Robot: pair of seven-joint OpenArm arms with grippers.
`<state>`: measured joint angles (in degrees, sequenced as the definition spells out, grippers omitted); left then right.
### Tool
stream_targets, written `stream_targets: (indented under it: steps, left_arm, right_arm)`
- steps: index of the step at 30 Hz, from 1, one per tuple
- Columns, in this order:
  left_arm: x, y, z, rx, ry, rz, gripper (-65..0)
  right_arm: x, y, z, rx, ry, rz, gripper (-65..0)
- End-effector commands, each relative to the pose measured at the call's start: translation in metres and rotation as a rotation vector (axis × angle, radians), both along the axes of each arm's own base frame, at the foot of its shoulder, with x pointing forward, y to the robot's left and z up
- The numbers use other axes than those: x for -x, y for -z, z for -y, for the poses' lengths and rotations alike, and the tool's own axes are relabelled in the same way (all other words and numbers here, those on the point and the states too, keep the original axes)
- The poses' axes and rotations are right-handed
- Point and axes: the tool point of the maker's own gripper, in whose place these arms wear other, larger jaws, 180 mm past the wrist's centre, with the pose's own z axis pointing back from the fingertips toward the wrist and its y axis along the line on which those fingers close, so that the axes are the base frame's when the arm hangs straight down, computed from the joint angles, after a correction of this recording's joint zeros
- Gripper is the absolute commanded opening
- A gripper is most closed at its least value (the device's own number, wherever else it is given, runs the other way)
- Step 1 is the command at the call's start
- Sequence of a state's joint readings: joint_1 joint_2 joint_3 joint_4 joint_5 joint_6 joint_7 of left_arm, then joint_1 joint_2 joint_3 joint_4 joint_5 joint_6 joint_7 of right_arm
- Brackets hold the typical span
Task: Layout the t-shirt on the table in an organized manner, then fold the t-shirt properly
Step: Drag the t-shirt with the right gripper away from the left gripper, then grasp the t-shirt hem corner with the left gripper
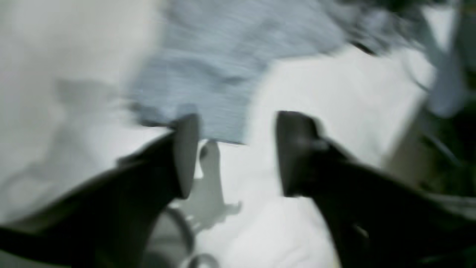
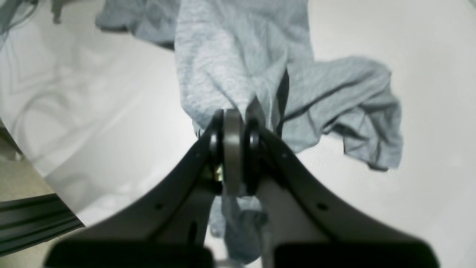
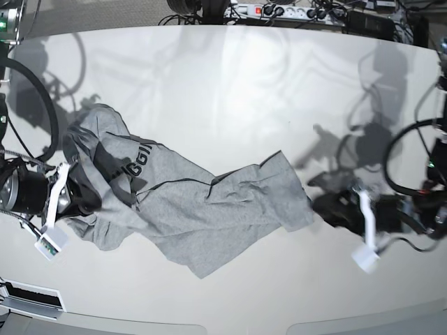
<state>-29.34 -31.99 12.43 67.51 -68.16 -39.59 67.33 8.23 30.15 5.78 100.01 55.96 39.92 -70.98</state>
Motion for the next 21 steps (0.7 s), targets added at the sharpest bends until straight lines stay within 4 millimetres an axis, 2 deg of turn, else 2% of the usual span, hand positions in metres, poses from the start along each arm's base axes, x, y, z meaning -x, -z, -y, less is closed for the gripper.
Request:
stream_targets:
  steps: [1,5,8,11,15,21]
  left_arm:
    - [-0.007,-0.017,0.009,0.041,0.02,0.034,-27.0]
    - [0.014,0.011,0.034,-0.038,0.117,-0.051,-27.1]
    - [0.006,0.027,0.041,-0.12,0.113,-0.003,-27.1]
    - [-0.002,0.045,0.043,-0.207,0.107,0.091,-27.1]
    - [0.019,0.082,0.048,-0.314,0.187,0.119,-27.1]
    - [0.037,0.107,0.047,-0.35,0.178,0.113,-27.1]
  right_arm:
    - [-0.008,-0.017,0.002,-0.014,0.0,0.056,-65.0]
    - [-0.007,-0.015,0.003,-0.009,0.001,0.05,-65.0]
    - [-0.007,-0.015,0.003,-0.01,0.001,0.051,-65.0]
    - [-0.007,-0.015,0.003,-0.01,0.001,0.051,-65.0]
    - [-0.007,-0.015,0.003,-0.008,0.001,0.05,-65.0]
    - [-0.007,-0.014,0.003,-0.006,0.001,0.048,-65.0]
